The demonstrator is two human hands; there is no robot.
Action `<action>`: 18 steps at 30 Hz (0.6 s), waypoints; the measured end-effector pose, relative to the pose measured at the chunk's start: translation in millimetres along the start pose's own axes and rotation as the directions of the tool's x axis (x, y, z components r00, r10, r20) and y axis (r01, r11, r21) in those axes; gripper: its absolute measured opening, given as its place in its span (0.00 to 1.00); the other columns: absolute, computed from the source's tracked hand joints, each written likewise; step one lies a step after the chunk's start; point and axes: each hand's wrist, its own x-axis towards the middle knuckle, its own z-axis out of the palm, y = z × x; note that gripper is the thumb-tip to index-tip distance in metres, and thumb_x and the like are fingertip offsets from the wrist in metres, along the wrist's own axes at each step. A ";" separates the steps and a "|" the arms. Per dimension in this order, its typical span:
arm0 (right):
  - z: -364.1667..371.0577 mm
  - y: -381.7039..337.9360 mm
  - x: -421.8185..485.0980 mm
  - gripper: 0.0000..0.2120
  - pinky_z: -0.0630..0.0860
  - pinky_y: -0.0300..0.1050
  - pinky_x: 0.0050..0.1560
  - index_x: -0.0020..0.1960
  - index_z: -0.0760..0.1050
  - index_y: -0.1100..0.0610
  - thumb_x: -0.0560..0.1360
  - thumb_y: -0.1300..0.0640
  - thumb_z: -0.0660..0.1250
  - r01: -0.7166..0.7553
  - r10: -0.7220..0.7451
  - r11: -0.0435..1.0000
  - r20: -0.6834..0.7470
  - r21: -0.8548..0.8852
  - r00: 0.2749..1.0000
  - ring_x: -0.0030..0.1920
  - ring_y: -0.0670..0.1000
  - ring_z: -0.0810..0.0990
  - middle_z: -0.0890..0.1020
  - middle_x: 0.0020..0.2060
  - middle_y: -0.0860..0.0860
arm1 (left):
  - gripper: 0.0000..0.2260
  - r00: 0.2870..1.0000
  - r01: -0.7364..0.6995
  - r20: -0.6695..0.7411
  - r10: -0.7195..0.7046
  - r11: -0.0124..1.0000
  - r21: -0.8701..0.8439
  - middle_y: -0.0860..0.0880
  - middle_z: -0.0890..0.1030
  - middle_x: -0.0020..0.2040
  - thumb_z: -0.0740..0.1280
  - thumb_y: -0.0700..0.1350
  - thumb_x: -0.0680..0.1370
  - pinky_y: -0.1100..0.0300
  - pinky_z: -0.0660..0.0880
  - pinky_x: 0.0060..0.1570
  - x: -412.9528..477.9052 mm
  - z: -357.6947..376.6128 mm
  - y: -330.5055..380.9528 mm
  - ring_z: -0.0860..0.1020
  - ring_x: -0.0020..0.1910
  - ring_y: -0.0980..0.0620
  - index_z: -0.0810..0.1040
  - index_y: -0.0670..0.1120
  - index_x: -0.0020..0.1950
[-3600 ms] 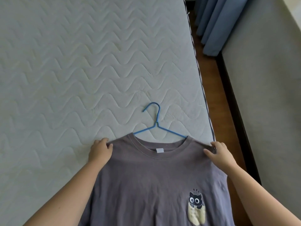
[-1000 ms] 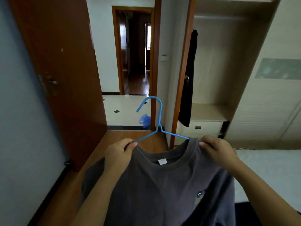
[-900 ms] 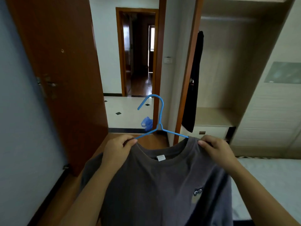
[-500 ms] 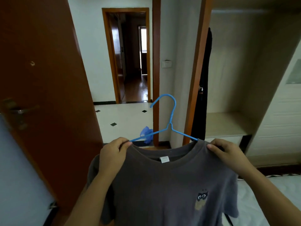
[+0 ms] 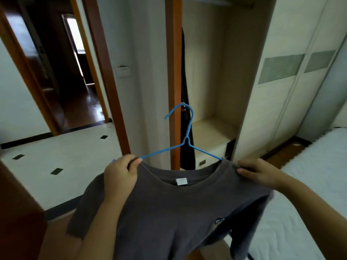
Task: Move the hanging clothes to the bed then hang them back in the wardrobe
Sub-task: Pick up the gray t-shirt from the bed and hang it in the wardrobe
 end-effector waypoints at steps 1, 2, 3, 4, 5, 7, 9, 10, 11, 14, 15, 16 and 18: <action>-2.8 10.7 8.7 0.17 0.65 0.35 0.36 0.30 0.70 0.46 0.76 0.58 0.62 -0.038 0.039 0.997 -0.010 0.062 0.999 0.33 0.40 0.73 0.76 0.30 0.39 | 0.07 1.000 -0.002 0.025 0.002 1.000 -0.016 0.43 0.83 0.41 0.66 0.42 0.75 0.59 0.73 0.40 11.0 14.9 1.3 0.78 0.39 0.48 0.81 0.40 0.48; -7.4 21.9 17.9 0.17 0.66 0.37 0.37 0.30 0.72 0.49 0.76 0.60 0.63 -0.070 0.075 0.988 -0.030 0.137 0.997 0.31 0.41 0.72 0.76 0.28 0.42 | 0.08 0.999 0.003 0.051 -0.001 0.999 -0.035 0.43 0.83 0.42 0.66 0.42 0.75 0.61 0.71 0.39 22.5 30.3 3.3 0.77 0.39 0.50 0.80 0.40 0.49; -13.3 35.2 27.2 0.15 0.66 0.39 0.37 0.31 0.74 0.52 0.76 0.61 0.63 -0.100 0.113 0.973 -0.053 0.206 0.992 0.31 0.41 0.71 0.75 0.27 0.46 | 0.08 0.997 0.006 0.075 -0.001 0.998 -0.055 0.44 0.83 0.42 0.66 0.42 0.75 0.62 0.70 0.38 34.2 46.1 6.8 0.76 0.39 0.51 0.80 0.40 0.49; -20.9 48.6 36.3 0.13 0.66 0.40 0.37 0.31 0.74 0.57 0.75 0.62 0.64 -0.121 0.146 0.958 -0.076 0.260 0.986 0.31 0.44 0.71 0.73 0.27 0.48 | 0.08 0.996 -0.004 0.090 0.011 0.997 -0.075 0.44 0.83 0.41 0.66 0.43 0.75 0.61 0.70 0.39 46.8 63.3 11.4 0.75 0.39 0.51 0.81 0.40 0.49; -29.4 61.5 45.4 0.14 0.66 0.40 0.35 0.30 0.72 0.60 0.74 0.64 0.64 -0.136 0.172 0.942 -0.095 0.306 0.980 0.30 0.45 0.70 0.72 0.26 0.49 | 0.08 0.995 -0.023 0.096 0.031 0.995 -0.093 0.44 0.83 0.41 0.66 0.43 0.75 0.58 0.72 0.39 59.7 80.8 17.4 0.76 0.39 0.50 0.81 0.41 0.49; -49.1 88.2 63.0 0.16 0.64 0.38 0.31 0.28 0.68 0.60 0.73 0.65 0.65 -0.165 0.224 0.917 -0.128 0.363 0.966 0.28 0.44 0.67 0.69 0.24 0.48 | 0.08 0.992 -0.046 0.113 0.060 0.992 -0.119 0.44 0.83 0.41 0.66 0.44 0.75 0.56 0.73 0.41 86.9 117.3 34.9 0.78 0.40 0.46 0.81 0.41 0.49; -72.6 113.8 78.3 0.13 0.64 0.36 0.30 0.31 0.69 0.63 0.73 0.64 0.65 -0.211 0.290 0.898 -0.161 0.386 0.943 0.28 0.46 0.67 0.68 0.26 0.53 | 0.08 0.987 -0.066 0.133 0.085 0.987 -0.144 0.43 0.83 0.42 0.66 0.44 0.75 0.57 0.70 0.40 117.5 154.2 58.4 0.78 0.42 0.44 0.81 0.41 0.49; -84.4 127.4 83.7 0.12 0.65 0.35 0.29 0.32 0.71 0.65 0.74 0.64 0.65 -0.231 0.325 0.887 -0.186 0.400 0.927 0.29 0.47 0.68 0.68 0.28 0.56 | 0.08 0.984 -0.090 0.140 0.113 0.983 -0.159 0.43 0.83 0.42 0.66 0.44 0.75 0.58 0.68 0.40 133.2 173.1 71.1 0.79 0.43 0.44 0.81 0.41 0.48; -95.9 140.7 87.4 0.11 0.66 0.33 0.29 0.33 0.72 0.66 0.74 0.64 0.65 -0.249 0.362 0.874 -0.216 0.418 0.907 0.28 0.46 0.69 0.69 0.29 0.57 | 0.08 0.978 -0.121 0.147 0.147 0.977 -0.175 0.43 0.83 0.42 0.66 0.44 0.75 0.59 0.67 0.40 147.4 190.6 84.6 0.79 0.43 0.44 0.81 0.42 0.48; -124.5 179.4 94.0 0.11 0.68 0.33 0.29 0.33 0.72 0.68 0.73 0.65 0.66 -0.283 0.464 0.823 -0.294 0.493 0.836 0.28 0.47 0.70 0.70 0.28 0.56 | 0.08 0.954 -0.234 0.140 0.266 0.949 -0.213 0.44 0.83 0.42 0.66 0.44 0.75 0.60 0.67 0.41 184.4 238.4 120.9 0.79 0.43 0.45 0.81 0.41 0.48; -131.7 189.8 96.3 0.11 0.68 0.35 0.29 0.33 0.72 0.66 0.73 0.64 0.66 -0.298 0.495 0.809 -0.313 0.507 0.811 0.29 0.48 0.70 0.70 0.28 0.55 | 0.08 0.943 -0.262 0.147 0.298 0.939 -0.220 0.44 0.84 0.43 0.66 0.44 0.75 0.60 0.68 0.41 195.4 253.0 130.8 0.80 0.44 0.45 0.81 0.41 0.48; -137.5 199.2 99.1 0.11 0.67 0.38 0.31 0.33 0.72 0.65 0.73 0.64 0.66 -0.315 0.525 0.797 -0.333 0.516 0.783 0.30 0.50 0.70 0.70 0.28 0.55 | 0.09 0.930 -0.284 0.168 0.326 0.930 -0.234 0.43 0.84 0.43 0.66 0.44 0.75 0.59 0.69 0.43 206.7 268.3 138.7 0.80 0.44 0.44 0.81 0.41 0.49; -146.8 215.2 106.3 0.13 0.67 0.39 0.32 0.30 0.72 0.62 0.72 0.62 0.67 -0.356 0.587 0.771 -0.374 0.528 0.718 0.29 0.48 0.71 0.72 0.25 0.53 | 0.09 0.891 -0.330 0.229 0.392 0.906 -0.267 0.43 0.83 0.47 0.66 0.45 0.75 0.54 0.72 0.49 230.5 297.7 149.6 0.79 0.48 0.43 0.80 0.41 0.50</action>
